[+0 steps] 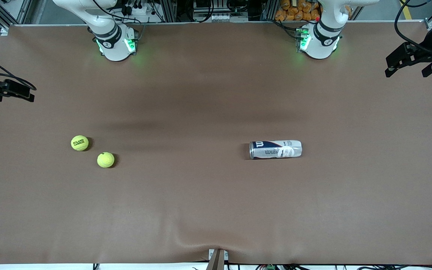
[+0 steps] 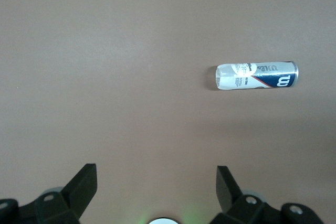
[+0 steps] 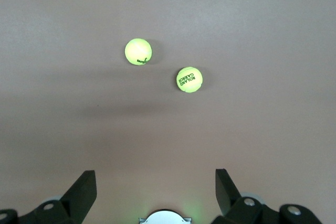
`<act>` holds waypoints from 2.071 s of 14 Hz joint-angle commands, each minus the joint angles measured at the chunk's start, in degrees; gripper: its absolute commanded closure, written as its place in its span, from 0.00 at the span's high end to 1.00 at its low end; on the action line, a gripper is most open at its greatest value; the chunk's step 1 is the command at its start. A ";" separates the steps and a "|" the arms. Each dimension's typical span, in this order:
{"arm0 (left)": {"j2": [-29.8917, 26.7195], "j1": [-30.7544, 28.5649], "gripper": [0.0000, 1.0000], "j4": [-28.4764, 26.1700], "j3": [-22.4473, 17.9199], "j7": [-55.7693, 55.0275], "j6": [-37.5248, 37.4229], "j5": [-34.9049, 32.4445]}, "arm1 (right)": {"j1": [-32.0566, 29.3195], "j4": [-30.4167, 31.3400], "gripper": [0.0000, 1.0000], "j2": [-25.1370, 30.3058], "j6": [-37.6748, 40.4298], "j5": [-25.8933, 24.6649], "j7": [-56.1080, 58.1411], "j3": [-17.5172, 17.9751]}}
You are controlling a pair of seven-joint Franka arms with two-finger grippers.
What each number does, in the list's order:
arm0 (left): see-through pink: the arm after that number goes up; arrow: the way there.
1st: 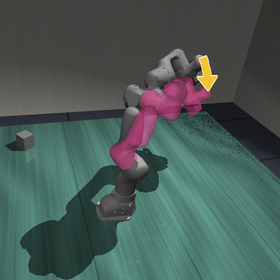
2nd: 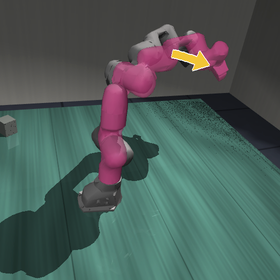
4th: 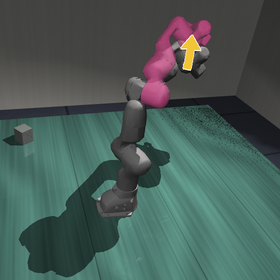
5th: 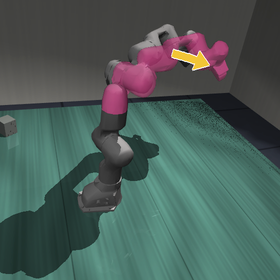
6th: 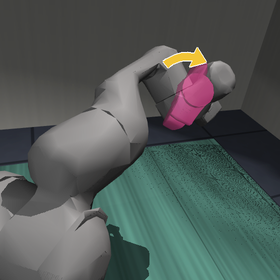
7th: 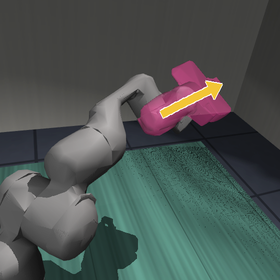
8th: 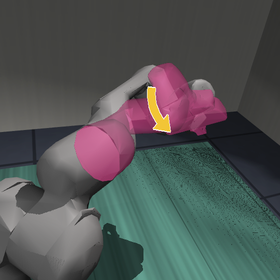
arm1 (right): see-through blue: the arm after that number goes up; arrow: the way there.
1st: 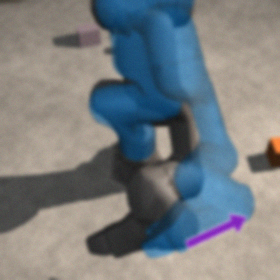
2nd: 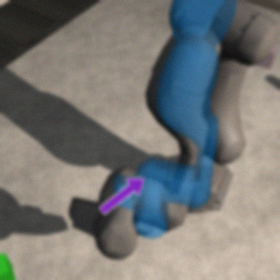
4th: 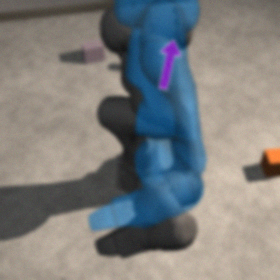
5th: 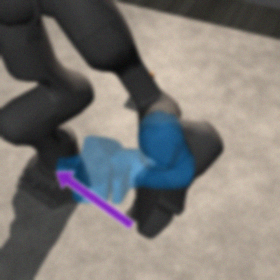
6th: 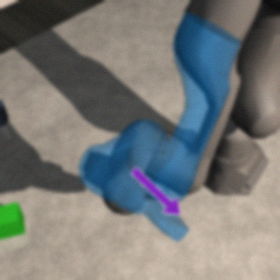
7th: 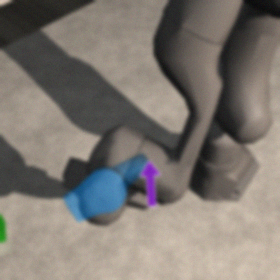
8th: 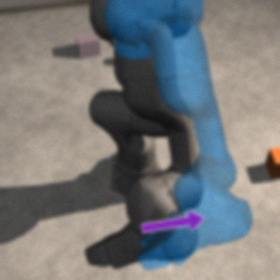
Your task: Insert tennis ball vertically with right arm
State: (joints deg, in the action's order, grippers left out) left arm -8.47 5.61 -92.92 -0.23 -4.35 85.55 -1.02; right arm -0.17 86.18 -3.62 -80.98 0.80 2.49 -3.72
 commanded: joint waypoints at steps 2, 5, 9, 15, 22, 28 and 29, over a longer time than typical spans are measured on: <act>0.30 -0.34 1.00 0.64 0.05 1.10 -0.03 -0.91 | 0.35 1.70 1.00 0.46 -1.55 -0.36 1.01 0.47; 0.56 -0.34 1.00 0.72 0.05 1.10 -0.03 -0.91 | 0.00 2.93 1.00 0.55 -2.78 -0.36 5.06 0.47; 0.56 -0.34 1.00 0.64 0.05 1.10 -0.03 -0.91 | 0.44 3.46 1.00 0.46 -3.14 -0.36 5.15 0.55; 0.39 -0.43 1.00 0.72 0.05 1.10 -0.03 -0.91 | 1.93 4.17 1.00 0.46 -4.02 -0.28 5.24 0.55; -0.23 -0.43 1.00 0.81 0.05 1.10 -0.03 -0.91 | 1.84 4.69 1.00 0.46 -4.02 -0.28 5.24 0.64; 1.43 1.15 1.00 0.90 0.66 1.10 0.50 -0.56 | 1.23 4.78 1.00 0.55 -4.28 -0.28 6.47 0.55; 2.22 1.85 1.00 0.99 1.54 1.01 0.67 -0.99 | 1.23 4.78 1.00 0.55 -4.28 -0.28 6.47 0.55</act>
State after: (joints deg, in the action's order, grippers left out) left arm -7.67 6.27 -92.39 0.19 -4.12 85.58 -1.02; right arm 1.40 90.29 -3.69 -84.75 0.81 7.98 -3.25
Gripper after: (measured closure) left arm 0.000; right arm 0.000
